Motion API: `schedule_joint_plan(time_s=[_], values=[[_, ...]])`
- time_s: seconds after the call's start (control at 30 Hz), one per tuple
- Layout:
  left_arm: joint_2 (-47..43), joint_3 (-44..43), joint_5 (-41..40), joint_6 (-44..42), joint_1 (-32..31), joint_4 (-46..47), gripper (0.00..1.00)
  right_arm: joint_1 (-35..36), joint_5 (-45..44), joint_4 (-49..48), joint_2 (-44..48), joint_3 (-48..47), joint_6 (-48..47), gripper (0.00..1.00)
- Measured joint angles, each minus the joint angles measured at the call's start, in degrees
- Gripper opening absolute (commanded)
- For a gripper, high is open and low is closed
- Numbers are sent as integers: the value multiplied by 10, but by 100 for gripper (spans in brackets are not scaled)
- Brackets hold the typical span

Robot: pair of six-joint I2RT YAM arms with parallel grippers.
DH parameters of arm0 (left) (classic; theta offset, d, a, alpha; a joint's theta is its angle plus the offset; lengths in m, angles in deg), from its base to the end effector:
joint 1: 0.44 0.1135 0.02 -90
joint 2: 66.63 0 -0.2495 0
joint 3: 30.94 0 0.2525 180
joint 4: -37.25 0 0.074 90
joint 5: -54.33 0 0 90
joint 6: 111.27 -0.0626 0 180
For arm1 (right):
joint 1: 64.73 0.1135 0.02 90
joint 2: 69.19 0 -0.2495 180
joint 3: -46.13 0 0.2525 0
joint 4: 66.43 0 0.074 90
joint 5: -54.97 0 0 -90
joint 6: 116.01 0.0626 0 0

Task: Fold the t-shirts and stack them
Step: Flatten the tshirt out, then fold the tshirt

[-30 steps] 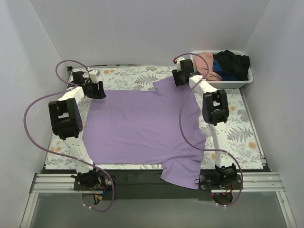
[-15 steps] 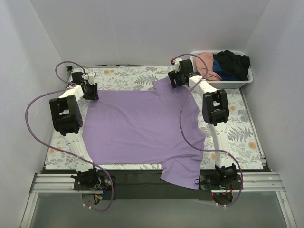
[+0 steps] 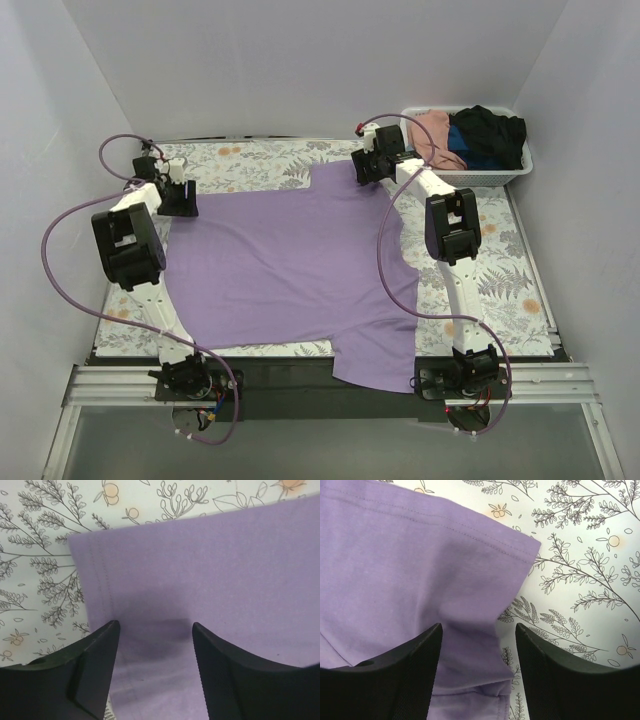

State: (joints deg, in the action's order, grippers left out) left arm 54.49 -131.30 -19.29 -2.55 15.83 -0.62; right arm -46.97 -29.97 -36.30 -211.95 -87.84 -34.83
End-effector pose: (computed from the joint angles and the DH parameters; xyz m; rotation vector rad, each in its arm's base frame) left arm 0.4416 0.1105 0.1231 -0.6749 2.4873 -0.3860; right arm 0.5452 0.1804 0.1402 -0.5642 2.1816 0.1831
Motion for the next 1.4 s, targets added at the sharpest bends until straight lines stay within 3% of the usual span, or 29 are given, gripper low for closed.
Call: schedule_joint_plan(time_s=[0.3,0.57,0.67,0.83,1.0,1.3,1.4], values=[[-10,0,62,26,9,-29,65,-1,31,-39,-13,-12,16,62],[-10,-73,78,61,9,-47,67,-7,37,-63,-36,-24,50,57],[-10,-81,80,68,9,-47,68,-12,37,-64,-36,-24,66,68],[-7,-84,80,81,12,-57,68,-19,41,-73,-31,-16,84,72],[-4,-99,80,88,20,-62,69,-24,52,-71,-12,10,90,57],[5,-127,79,92,25,-64,71,-26,78,-68,-10,12,101,52],[11,-133,77,93,26,-75,76,-26,80,-68,-12,10,100,40]])
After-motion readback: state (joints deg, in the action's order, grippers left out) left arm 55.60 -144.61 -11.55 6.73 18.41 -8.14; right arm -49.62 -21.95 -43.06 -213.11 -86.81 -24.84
